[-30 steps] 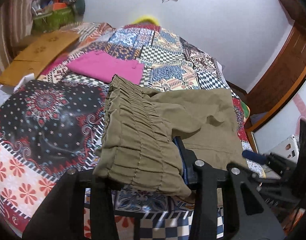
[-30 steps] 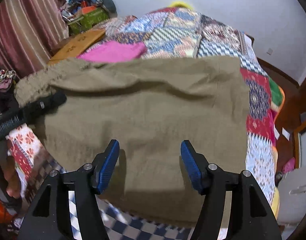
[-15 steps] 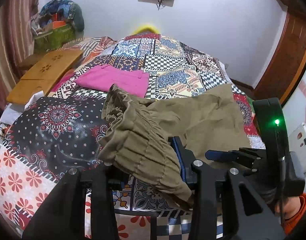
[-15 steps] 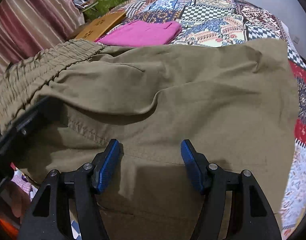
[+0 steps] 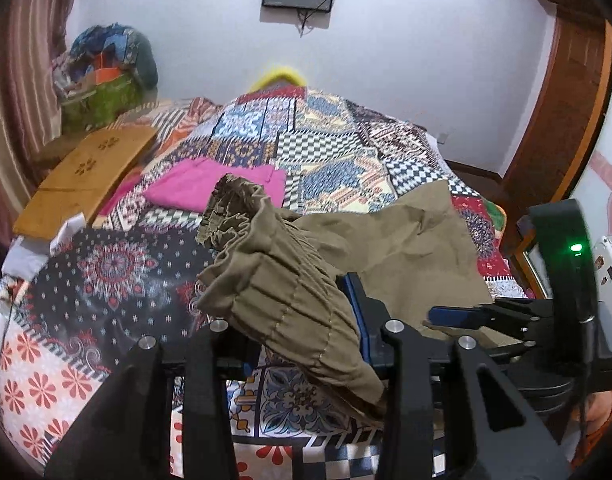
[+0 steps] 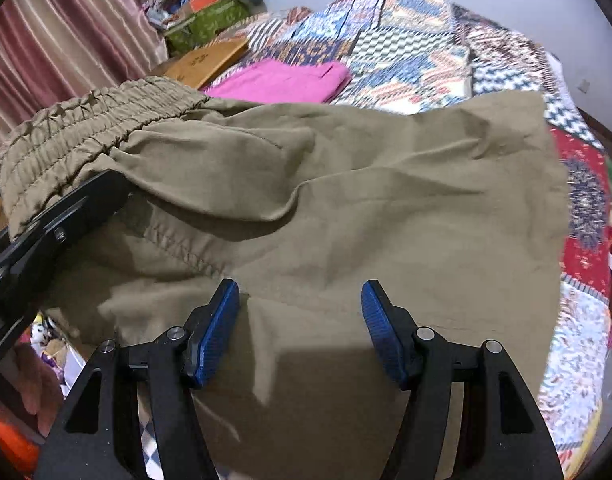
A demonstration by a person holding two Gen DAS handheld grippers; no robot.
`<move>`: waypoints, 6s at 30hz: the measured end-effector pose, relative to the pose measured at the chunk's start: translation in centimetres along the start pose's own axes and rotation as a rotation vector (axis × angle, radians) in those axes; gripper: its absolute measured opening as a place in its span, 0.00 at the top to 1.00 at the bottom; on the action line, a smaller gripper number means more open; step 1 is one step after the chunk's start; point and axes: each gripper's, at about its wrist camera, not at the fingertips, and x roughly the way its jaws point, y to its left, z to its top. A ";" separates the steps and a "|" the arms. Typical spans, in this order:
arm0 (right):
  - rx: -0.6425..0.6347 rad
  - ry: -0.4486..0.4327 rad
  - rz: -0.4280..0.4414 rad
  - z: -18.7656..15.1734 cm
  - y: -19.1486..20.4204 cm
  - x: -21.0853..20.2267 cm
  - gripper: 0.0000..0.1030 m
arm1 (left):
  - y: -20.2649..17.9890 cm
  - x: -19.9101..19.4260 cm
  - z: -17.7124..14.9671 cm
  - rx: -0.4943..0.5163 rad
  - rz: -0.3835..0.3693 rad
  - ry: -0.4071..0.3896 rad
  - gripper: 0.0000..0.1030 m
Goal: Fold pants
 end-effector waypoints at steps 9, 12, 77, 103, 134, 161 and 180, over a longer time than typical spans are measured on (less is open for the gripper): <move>0.056 -0.028 -0.047 -2.7 -3.0 -2.5 0.42 | -3.2 -1.4 1.8 0.088 -0.028 -0.068 0.64; 0.079 0.018 -0.016 -3.8 -3.4 -1.1 0.42 | -4.3 -1.5 2.3 0.100 -0.067 -0.067 0.64; 0.429 -0.220 -0.256 -13.4 -16.6 -13.5 0.40 | -24.7 8.9 -1.5 0.440 -0.320 0.321 0.70; 0.392 -0.244 -0.258 -12.5 -14.3 -14.1 0.37 | -20.0 4.4 -4.1 0.433 -0.402 0.339 0.35; 0.399 -0.064 -0.217 -10.9 -12.7 -5.2 0.19 | -8.8 21.7 3.1 0.151 -0.290 0.522 0.28; 0.280 -0.039 -0.372 -5.8 -16.4 -2.8 0.24 | -2.7 16.2 0.5 0.063 -0.227 0.411 0.85; 0.163 -0.186 -0.317 -4.7 -7.6 -7.7 0.24 | 1.6 6.8 -3.7 -0.074 -0.268 0.378 0.87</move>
